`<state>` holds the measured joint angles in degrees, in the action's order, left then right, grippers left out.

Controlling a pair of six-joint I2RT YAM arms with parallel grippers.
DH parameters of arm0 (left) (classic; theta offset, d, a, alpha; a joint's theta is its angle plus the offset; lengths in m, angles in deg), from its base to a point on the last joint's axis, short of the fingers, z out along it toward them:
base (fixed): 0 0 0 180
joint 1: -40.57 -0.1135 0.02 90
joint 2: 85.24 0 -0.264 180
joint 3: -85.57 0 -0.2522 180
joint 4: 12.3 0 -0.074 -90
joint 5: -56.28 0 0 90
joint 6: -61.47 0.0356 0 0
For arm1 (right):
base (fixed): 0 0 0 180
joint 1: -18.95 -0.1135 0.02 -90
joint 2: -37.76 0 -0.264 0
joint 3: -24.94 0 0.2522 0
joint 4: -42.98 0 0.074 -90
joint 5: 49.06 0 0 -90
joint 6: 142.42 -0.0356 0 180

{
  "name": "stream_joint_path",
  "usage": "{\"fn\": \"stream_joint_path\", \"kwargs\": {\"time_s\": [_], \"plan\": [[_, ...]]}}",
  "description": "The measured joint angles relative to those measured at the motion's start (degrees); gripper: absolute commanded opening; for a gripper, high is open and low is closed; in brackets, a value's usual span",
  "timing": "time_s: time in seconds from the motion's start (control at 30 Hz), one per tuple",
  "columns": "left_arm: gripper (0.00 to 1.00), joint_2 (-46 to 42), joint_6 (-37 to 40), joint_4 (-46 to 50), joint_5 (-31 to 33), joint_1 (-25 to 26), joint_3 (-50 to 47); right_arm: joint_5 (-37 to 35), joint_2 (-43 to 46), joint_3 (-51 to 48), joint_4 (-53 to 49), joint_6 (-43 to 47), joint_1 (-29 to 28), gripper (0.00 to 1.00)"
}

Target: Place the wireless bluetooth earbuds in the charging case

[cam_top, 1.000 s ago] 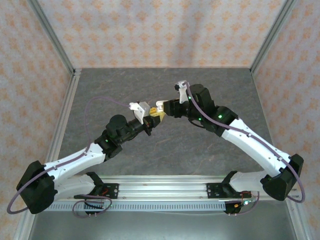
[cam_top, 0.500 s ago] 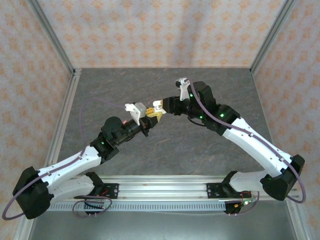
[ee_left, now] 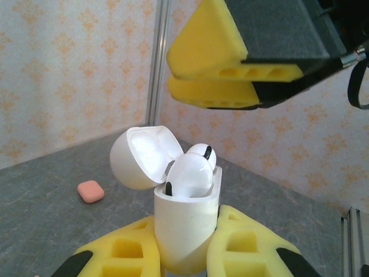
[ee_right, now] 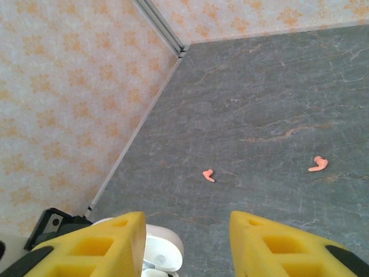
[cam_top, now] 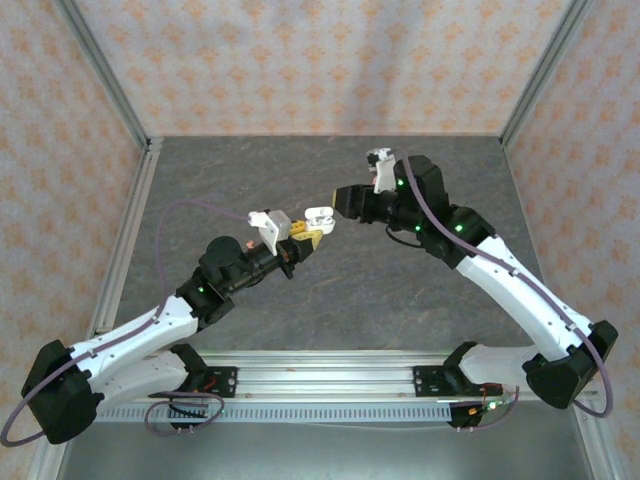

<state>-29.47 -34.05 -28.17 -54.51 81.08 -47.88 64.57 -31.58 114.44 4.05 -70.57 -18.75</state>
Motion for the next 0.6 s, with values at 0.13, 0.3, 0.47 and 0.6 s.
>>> {"fn": "stream_joint_path", "kwargs": {"time_s": [0.13,0.3,0.47,0.6], "plan": [[0.00,0.00,0.02,0.37,-1.88,0.00,0.15,4.83,1.22,-0.35,1.46,-2.82,3.26,0.45],[0.00,1.29,0.04,1.27,-5.51,-0.04,2.62,12.52,2.03,-3.04,5.75,-8.04,7.93,0.45],[0.00,4.35,-0.02,0.94,-9.14,-0.15,5.62,20.28,2.01,-8.59,12.41,-15.98,12.85,0.44],[0.00,7.28,-0.09,0.59,-11.87,-0.17,7.15,26.08,1.64,-12.20,19.43,-23.76,16.94,0.40]]}}
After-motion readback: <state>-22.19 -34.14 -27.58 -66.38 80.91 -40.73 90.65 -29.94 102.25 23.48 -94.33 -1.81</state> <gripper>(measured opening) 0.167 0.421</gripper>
